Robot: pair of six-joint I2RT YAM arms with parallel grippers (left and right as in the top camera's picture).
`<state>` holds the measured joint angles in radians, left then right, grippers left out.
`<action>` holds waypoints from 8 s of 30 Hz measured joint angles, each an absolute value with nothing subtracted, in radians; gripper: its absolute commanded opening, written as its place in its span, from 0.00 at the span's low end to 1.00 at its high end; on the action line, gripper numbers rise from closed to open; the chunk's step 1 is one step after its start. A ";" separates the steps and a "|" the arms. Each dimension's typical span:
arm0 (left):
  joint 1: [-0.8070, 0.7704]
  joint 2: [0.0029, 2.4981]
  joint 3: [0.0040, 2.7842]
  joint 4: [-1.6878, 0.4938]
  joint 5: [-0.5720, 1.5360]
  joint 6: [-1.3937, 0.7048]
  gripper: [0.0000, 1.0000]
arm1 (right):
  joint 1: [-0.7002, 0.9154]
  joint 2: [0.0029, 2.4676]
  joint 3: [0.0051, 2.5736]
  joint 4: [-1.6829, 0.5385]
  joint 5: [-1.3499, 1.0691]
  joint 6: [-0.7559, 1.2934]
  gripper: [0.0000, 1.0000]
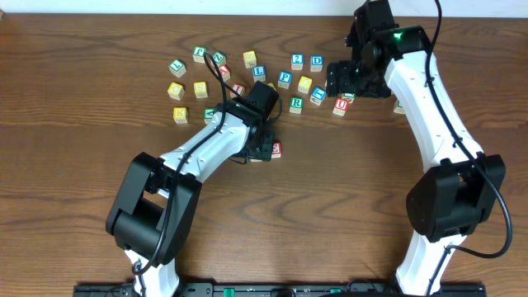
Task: Spell out NEURIPS
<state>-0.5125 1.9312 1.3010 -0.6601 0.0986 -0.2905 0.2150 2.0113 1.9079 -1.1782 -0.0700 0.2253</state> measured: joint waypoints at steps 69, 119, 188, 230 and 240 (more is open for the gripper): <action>-0.505 1.943 1.288 -0.529 0.075 -0.258 0.32 | 0.215 2.011 1.908 -1.178 -0.070 0.225 0.87; -0.381 1.676 1.324 -0.690 0.068 -0.258 0.52 | 0.346 2.011 1.803 -1.111 -0.083 0.258 0.65; -0.336 1.951 1.317 -0.707 0.201 -0.306 0.36 | 0.516 2.060 1.377 -0.615 -0.289 0.463 0.18; -0.342 1.951 1.317 -0.709 0.200 -0.205 0.36 | 0.551 2.060 1.383 -0.785 -0.281 0.392 0.01; -0.342 1.951 1.317 -0.707 0.200 -0.205 0.36 | 0.579 2.060 1.384 -0.706 -0.292 0.373 0.01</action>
<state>-0.3420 1.9511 1.3170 -0.7067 0.2005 -0.2050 0.5793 2.0602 1.3838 -0.7063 -0.2924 0.3725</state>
